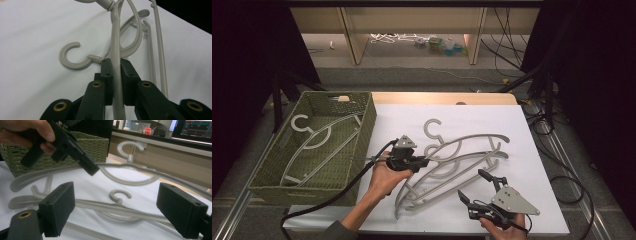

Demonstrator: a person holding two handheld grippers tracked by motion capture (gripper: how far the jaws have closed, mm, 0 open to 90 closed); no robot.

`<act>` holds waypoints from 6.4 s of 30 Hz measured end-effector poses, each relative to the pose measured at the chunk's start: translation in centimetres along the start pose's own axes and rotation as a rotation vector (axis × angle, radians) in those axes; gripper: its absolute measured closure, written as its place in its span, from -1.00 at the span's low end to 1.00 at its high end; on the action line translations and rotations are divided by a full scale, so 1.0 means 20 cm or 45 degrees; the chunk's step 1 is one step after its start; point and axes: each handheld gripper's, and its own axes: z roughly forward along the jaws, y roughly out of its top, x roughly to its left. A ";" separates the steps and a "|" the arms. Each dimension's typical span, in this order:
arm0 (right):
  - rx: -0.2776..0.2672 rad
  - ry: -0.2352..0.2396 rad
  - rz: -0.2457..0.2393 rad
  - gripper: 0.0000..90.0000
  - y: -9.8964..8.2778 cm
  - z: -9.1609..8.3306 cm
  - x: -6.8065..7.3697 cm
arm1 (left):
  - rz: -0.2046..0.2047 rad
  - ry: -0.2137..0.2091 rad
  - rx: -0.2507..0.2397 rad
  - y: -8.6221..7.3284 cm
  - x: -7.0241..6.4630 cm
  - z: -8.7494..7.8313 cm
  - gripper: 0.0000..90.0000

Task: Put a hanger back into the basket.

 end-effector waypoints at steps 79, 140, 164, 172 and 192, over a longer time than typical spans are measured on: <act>-0.001 0.008 -0.030 -0.64 0.00 0.03 -0.01 | -0.322 0.355 -0.218 -0.09 0.86 -1.41 0.82; -0.021 0.010 -0.022 -0.64 0.00 0.03 0.00 | -0.237 0.580 0.190 -0.40 1.22 -1.28 0.82; -0.019 0.019 -0.024 -0.64 -0.01 0.03 -0.01 | -0.398 0.578 0.269 -0.42 1.23 -1.16 0.67; -0.011 0.009 -0.023 -0.64 0.00 0.03 0.00 | -0.398 0.555 0.169 -0.34 1.15 -1.24 0.31; -0.009 0.004 -0.021 -0.64 0.00 0.03 0.00 | -0.291 0.343 -0.191 -0.17 0.54 -1.23 -0.16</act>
